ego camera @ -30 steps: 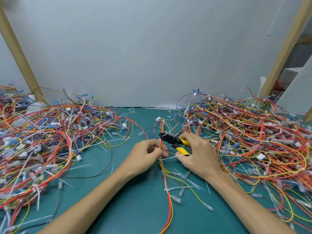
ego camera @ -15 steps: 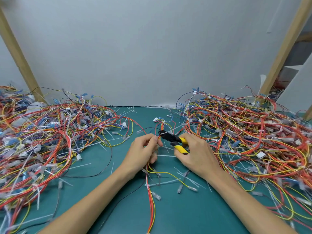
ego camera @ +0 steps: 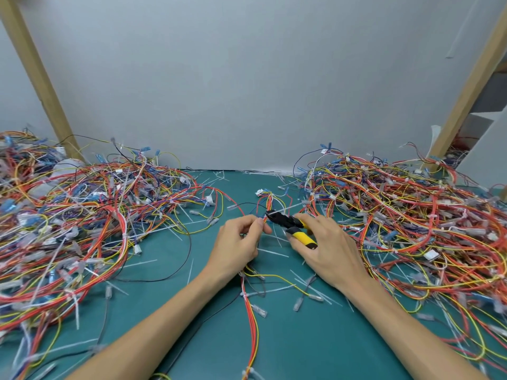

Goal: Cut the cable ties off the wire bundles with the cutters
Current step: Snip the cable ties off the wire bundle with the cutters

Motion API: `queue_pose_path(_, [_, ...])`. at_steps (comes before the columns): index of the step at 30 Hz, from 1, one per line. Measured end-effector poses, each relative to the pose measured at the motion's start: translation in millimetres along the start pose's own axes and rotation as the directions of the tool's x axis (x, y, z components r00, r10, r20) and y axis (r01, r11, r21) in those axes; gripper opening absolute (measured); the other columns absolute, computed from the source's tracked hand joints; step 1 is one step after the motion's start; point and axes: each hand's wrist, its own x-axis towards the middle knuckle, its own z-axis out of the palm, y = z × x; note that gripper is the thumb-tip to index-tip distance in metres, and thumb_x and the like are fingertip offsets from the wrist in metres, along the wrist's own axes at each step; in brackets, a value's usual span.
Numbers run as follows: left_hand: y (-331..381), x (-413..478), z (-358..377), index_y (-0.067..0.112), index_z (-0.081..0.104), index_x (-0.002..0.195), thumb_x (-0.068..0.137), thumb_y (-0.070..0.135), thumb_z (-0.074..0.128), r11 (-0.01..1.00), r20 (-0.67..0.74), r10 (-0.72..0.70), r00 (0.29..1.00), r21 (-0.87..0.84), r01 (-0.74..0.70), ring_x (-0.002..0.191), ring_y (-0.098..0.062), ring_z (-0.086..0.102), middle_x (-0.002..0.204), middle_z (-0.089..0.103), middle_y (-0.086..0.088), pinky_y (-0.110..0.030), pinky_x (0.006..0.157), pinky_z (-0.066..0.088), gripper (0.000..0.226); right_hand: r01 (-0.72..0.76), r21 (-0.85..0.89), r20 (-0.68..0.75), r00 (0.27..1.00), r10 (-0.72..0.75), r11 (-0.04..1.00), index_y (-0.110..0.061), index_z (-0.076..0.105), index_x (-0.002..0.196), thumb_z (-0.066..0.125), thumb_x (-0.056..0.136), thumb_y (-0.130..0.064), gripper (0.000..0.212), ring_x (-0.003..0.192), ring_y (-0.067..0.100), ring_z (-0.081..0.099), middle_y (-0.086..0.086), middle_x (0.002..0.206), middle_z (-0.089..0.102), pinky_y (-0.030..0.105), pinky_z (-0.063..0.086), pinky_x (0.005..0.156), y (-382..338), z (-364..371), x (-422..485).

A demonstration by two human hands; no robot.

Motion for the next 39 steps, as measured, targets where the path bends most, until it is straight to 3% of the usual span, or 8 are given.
queue_pose_path(5, [2.3, -3.1, -0.8, 0.021, 0.066, 0.074, 0.098, 0.026, 0.049, 0.995, -0.015, 0.043, 0.999, 0.089, -0.042, 0.038, -0.012, 0.038, 0.042, 0.041, 0.008, -0.025, 0.050, 0.031, 0.030, 0.028, -0.017, -0.019, 0.999, -0.028, 0.999, -0.030, 0.056, 0.124, 0.063, 0.084, -0.049, 0.045, 0.098, 0.018, 0.055, -0.007, 0.102, 0.062, 0.032, 0.047, 0.080, -0.9, 0.3, -2.2])
queue_pose_path(8, [4.0, -1.9, -1.9, 0.021, 0.067, 0.074, 0.098, 0.026, 0.051, 0.983, -0.037, 0.082, 0.996, 0.168, -0.074, 0.042, -0.018, 0.042, 0.044, 0.042, 0.007, -0.029, 0.049, 0.034, 0.030, 0.024, -0.006, -0.039, 0.999, -0.025, 1.000, -0.033, 0.056, 0.117, 0.064, 0.079, -0.049, 0.042, 0.095, 0.016, 0.057, -0.012, 0.101, 0.063, 0.026, 0.042, 0.073, 0.0, 0.1, -0.9])
queue_pose_path(11, [4.0, -2.2, -2.7, 0.022, 0.068, 0.075, 0.097, 0.027, 0.052, 0.969, -0.041, 0.116, 0.992, 0.223, -0.104, 0.052, -0.030, 0.050, 0.048, 0.043, 0.003, -0.035, 0.052, 0.039, 0.028, 0.024, -0.020, -0.063, 0.998, -0.025, 1.000, -0.036, 0.054, 0.103, 0.057, 0.076, -0.054, 0.033, 0.081, 0.014, 0.053, -0.017, 0.088, 0.054, 0.024, 0.034, 0.064, -0.9, -0.2, -0.3])
queue_pose_path(17, [3.1, -2.4, -1.6, 0.021, 0.070, 0.074, 0.097, 0.024, 0.052, 0.950, -0.052, 0.155, 0.986, 0.281, -0.135, 0.045, -0.013, 0.041, 0.047, 0.042, 0.004, -0.025, 0.051, 0.032, 0.029, 0.029, -0.062, -0.089, 0.995, -0.034, 0.998, -0.032, 0.042, 0.086, 0.049, 0.072, -0.055, 0.027, 0.067, 0.013, 0.036, -0.014, 0.074, 0.045, 0.028, 0.026, 0.054, -2.3, -1.6, 0.3])
queue_pose_path(20, [2.9, -2.7, -2.0, 0.021, 0.070, 0.073, 0.096, 0.023, 0.053, 0.947, -0.040, 0.166, 0.985, 0.284, -0.148, 0.047, -0.017, 0.044, 0.047, 0.042, 0.004, -0.023, 0.050, 0.031, 0.029, 0.047, -0.070, -0.070, 0.996, -0.052, 0.996, -0.033, 0.037, 0.085, 0.050, 0.073, -0.054, 0.027, 0.066, 0.015, 0.037, -0.013, 0.072, 0.044, 0.027, 0.024, 0.050, -3.6, -2.5, 0.6])
queue_pose_path(24, [3.7, -3.6, -1.6, 0.021, 0.071, 0.072, 0.096, 0.023, 0.053, 0.948, -0.042, 0.168, 0.985, 0.282, -0.149, 0.045, -0.009, 0.037, 0.046, 0.041, 0.005, -0.020, 0.048, 0.028, 0.029, 0.036, -0.055, -0.051, 0.998, -0.039, 0.998, -0.026, 0.040, 0.079, 0.047, 0.071, -0.054, 0.030, 0.065, 0.019, 0.045, -0.010, 0.068, 0.048, 0.030, 0.031, 0.052, -2.6, -2.1, 0.1])
queue_pose_path(31, [4.9, -4.8, -2.2, 0.021, 0.070, 0.073, 0.095, 0.026, 0.051, 0.951, -0.036, 0.163, 0.986, 0.273, -0.147, 0.050, -0.022, 0.049, 0.047, 0.043, 0.007, -0.031, 0.052, 0.037, 0.030, 0.032, -0.064, -0.025, 0.999, -0.033, 0.997, -0.023, 0.035, 0.070, 0.061, 0.075, -0.044, 0.034, 0.055, 0.023, 0.041, -0.007, 0.056, 0.042, 0.029, 0.025, 0.046, -0.1, -3.5, 1.4])
queue_pose_path(39, [4.9, -5.1, -2.2, 0.021, 0.071, 0.074, 0.096, 0.023, 0.053, 0.949, -0.032, 0.157, 0.987, 0.283, -0.142, 0.046, -0.015, 0.042, 0.046, 0.041, 0.006, -0.033, 0.051, 0.035, 0.029, 0.051, -0.076, -0.044, 0.998, -0.055, 0.996, -0.028, 0.023, 0.064, 0.056, 0.072, -0.046, 0.038, 0.051, 0.025, 0.041, -0.008, 0.051, 0.037, 0.028, 0.026, 0.046, 0.6, -1.7, 2.7])
